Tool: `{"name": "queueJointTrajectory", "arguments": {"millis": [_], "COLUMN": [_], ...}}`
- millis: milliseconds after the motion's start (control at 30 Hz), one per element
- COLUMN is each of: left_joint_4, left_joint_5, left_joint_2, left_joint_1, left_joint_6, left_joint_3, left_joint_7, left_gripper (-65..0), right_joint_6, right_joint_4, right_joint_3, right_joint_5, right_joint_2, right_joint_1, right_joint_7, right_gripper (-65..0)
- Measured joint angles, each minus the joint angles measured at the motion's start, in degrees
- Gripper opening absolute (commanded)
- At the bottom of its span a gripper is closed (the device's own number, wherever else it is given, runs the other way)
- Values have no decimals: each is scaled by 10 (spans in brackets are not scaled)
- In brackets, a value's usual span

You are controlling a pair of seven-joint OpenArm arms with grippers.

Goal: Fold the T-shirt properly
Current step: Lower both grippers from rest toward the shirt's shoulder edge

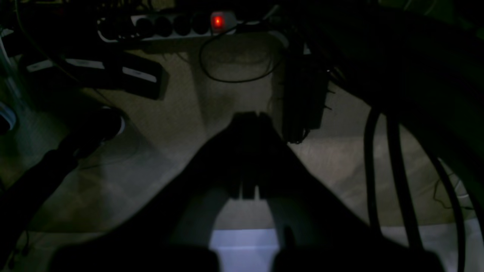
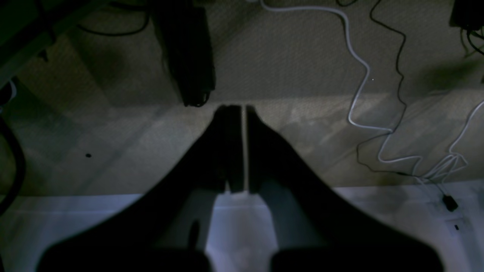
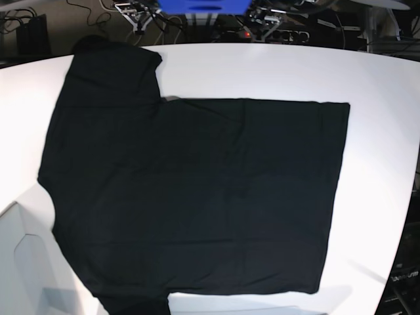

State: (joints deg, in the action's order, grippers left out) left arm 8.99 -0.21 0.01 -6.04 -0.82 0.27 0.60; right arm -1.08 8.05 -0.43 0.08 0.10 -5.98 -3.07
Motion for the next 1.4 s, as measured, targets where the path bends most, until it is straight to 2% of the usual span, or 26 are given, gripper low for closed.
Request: {"name": "queueJointTrajectory", "arguments": {"millis": [967, 1133, 1400], "left_joint_4": [1, 31, 227], "left_joint_5": [0, -2, -3], "left_joint_2": [0, -22, -59], "left_joint_1": [-9, -36, -186], "left_joint_6": [0, 0, 9], "left_joint_3": [0, 1, -2], "left_joint_7": [0, -2, 5], "left_gripper": [-650, -650, -650], "right_joint_6": [0, 0, 2], "right_joint_4": [3, 103, 279], "right_joint_3": [0, 0, 0], "right_joint_5": [0, 0, 0], "right_joint_2": [-1, -4, -6], "right_joint_1": [-6, -73, -211], "right_joint_7": [3, 0, -8], "right_gripper": [-650, -650, -650]}}
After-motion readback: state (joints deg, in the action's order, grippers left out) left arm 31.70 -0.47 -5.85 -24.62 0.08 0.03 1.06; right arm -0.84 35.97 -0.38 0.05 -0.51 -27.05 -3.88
